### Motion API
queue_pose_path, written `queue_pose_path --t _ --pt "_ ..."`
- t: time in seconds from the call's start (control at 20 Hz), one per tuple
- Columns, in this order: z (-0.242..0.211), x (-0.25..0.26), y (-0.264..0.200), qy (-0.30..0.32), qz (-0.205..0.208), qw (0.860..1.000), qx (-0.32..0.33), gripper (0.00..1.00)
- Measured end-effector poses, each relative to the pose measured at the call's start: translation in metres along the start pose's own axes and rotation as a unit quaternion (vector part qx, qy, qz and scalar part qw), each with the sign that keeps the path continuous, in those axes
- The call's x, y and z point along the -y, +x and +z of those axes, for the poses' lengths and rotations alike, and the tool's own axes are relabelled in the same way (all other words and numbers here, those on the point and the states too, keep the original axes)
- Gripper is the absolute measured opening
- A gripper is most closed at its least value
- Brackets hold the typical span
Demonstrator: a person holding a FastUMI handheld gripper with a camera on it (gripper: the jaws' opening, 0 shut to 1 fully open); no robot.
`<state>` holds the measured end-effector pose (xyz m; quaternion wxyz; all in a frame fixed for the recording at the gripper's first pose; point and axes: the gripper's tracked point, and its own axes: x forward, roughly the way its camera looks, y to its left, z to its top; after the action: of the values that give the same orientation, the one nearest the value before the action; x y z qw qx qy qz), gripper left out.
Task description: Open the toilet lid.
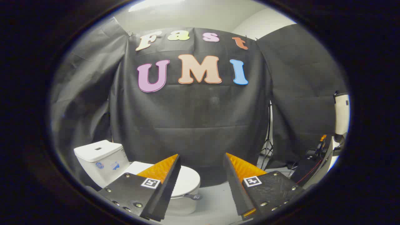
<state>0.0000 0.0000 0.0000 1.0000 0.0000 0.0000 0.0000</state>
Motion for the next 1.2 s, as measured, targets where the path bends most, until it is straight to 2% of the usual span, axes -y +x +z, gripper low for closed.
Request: queue_pose_path --t 0.95,1.2 --pt "0.002 0.002 0.001 0.008 -0.004 1.000 0.002 0.82" --pt "-0.006 0.007 0.002 0.030 -0.008 0.999 -0.011 0.82"
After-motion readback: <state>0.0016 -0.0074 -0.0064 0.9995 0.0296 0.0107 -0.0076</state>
